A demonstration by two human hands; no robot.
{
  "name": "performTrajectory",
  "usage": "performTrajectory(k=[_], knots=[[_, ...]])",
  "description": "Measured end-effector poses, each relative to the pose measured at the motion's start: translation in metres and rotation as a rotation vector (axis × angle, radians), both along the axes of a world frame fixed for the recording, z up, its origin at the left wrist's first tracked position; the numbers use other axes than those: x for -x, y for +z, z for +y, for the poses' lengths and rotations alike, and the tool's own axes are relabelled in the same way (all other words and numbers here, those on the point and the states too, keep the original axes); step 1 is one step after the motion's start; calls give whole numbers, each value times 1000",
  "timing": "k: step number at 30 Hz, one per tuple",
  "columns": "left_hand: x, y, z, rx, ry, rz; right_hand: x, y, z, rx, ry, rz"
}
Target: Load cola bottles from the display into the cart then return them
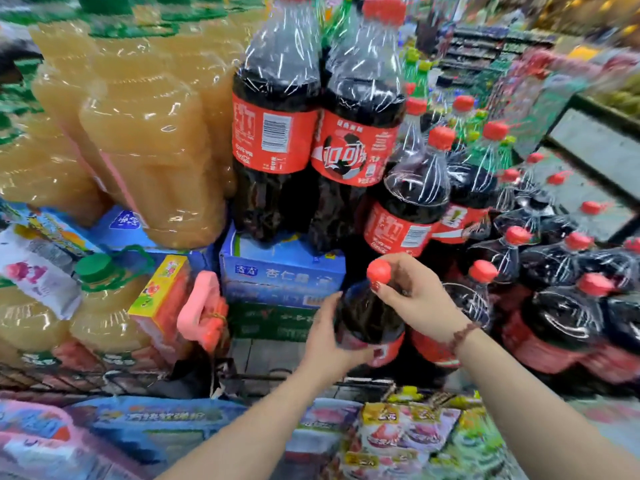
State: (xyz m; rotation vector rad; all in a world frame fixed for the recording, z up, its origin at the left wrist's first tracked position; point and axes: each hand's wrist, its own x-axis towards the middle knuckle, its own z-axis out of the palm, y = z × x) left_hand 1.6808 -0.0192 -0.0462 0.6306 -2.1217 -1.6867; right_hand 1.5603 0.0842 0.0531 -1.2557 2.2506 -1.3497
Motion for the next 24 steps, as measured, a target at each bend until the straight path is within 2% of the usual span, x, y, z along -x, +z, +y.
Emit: performTrajectory(k=[5, 10, 14, 18, 24], knots=[[26, -1, 25, 9, -50, -70, 22, 2, 31, -65, -55, -24], [36, 9, 39, -56, 12, -55, 23, -7, 34, -53, -88, 10], [35, 0, 30, -75, 32, -114, 23, -3, 28, -34, -120, 48], [35, 1, 18, -94, -33, -161, 23, 4, 27, -51, -136, 119], [33, 5, 16, -123, -61, -196, 26, -2, 27, -71, -164, 125]])
